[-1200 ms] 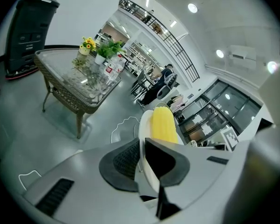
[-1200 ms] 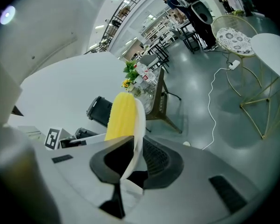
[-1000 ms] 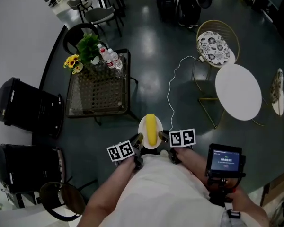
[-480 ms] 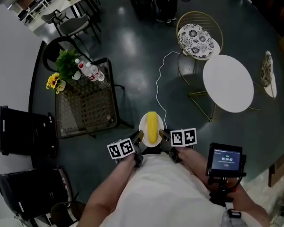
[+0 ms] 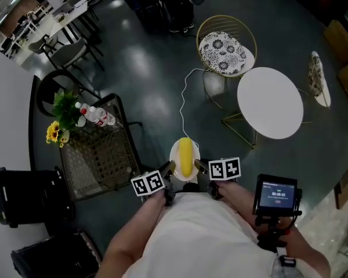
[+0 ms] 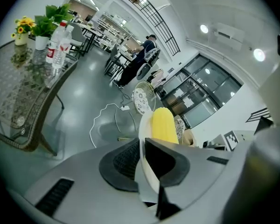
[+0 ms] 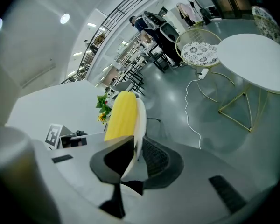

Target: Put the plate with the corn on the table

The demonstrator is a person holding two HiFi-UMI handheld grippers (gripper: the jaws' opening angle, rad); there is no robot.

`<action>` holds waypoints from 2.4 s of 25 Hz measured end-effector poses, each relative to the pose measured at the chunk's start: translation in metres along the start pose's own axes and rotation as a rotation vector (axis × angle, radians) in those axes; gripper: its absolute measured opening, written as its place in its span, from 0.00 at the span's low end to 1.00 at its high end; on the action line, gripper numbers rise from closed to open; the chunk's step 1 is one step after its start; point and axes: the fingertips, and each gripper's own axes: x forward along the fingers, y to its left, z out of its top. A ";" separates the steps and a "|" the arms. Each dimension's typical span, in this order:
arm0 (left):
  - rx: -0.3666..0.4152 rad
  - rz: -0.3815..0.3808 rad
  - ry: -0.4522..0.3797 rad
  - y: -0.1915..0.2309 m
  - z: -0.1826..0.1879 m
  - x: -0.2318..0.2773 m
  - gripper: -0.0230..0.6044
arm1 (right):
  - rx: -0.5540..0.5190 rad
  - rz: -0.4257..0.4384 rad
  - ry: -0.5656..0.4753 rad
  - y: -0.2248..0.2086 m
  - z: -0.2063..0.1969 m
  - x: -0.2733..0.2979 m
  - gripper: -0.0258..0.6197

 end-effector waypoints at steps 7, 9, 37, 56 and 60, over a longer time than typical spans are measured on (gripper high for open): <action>0.054 -0.072 0.080 -0.013 0.038 0.050 0.11 | 0.059 -0.073 -0.078 -0.027 0.045 0.000 0.13; 0.074 -0.093 0.102 -0.015 0.050 0.064 0.11 | 0.074 -0.091 -0.102 -0.034 0.058 0.002 0.13; 0.228 -0.237 0.306 -0.053 0.091 0.163 0.11 | 0.251 -0.218 -0.304 -0.095 0.115 -0.014 0.13; 0.275 -0.244 0.393 -0.135 0.085 0.268 0.11 | 0.331 -0.230 -0.355 -0.188 0.169 -0.083 0.13; 0.279 -0.234 0.419 -0.168 0.077 0.302 0.11 | 0.360 -0.225 -0.355 -0.222 0.183 -0.112 0.13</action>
